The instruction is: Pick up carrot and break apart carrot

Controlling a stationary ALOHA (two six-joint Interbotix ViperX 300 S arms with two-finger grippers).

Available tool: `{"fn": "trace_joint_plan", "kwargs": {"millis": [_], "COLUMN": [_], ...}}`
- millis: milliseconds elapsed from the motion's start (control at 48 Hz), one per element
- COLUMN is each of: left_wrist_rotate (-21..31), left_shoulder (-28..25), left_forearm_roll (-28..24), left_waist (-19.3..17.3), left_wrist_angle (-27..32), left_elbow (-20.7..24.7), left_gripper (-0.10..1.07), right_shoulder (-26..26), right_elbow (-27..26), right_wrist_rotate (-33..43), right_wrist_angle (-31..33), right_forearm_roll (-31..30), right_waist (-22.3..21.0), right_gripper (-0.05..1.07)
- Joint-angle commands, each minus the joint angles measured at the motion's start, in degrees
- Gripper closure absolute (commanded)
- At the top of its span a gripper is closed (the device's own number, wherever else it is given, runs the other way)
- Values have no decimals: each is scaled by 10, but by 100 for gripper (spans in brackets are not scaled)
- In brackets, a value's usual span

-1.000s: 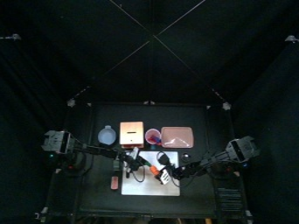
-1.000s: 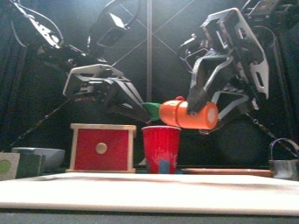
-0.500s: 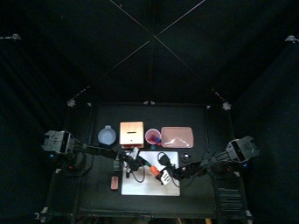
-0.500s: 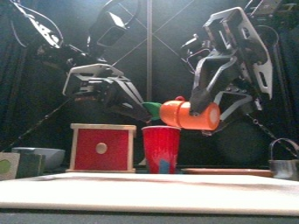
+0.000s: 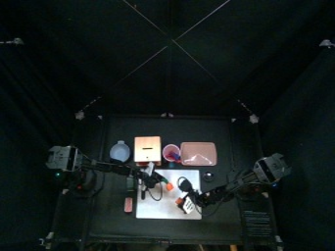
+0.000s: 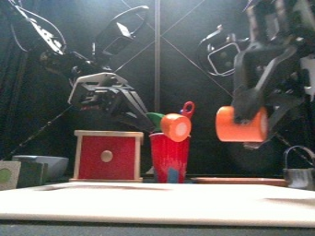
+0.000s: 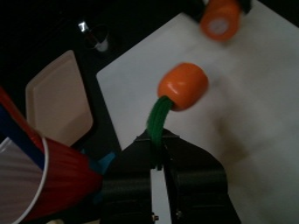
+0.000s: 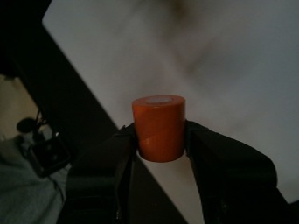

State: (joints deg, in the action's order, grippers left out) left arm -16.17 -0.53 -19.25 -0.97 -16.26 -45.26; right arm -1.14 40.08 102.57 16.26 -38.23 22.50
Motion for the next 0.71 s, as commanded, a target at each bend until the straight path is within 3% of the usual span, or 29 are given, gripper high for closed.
{"fn": "trace_joint_plan", "kwargs": {"millis": [0, 229, 396, 688], "left_wrist_rotate": [2, 3, 2, 3], "left_shoulder": [12, 4, -9, -34], "left_forearm_roll": [2, 26, 66, 79], "left_waist": [0, 4, 4, 4], "left_wrist_angle": [1, 28, 47, 48], "left_elbow": [5, -7, -5, -6], "left_gripper": [61, 59, 49, 38], "right_shoulder": [-10, 4, 7, 26], "right_elbow": [-6, -2, 0, 1], "right_wrist_rotate": [-2, -7, -7, -8], "right_wrist_angle": [3, 15, 22, 29], "right_forearm_roll": [0, -4, -4, -6], "right_waist": [-4, -8, -26, -49], "right_gripper": [52, 52, 51, 51]}}
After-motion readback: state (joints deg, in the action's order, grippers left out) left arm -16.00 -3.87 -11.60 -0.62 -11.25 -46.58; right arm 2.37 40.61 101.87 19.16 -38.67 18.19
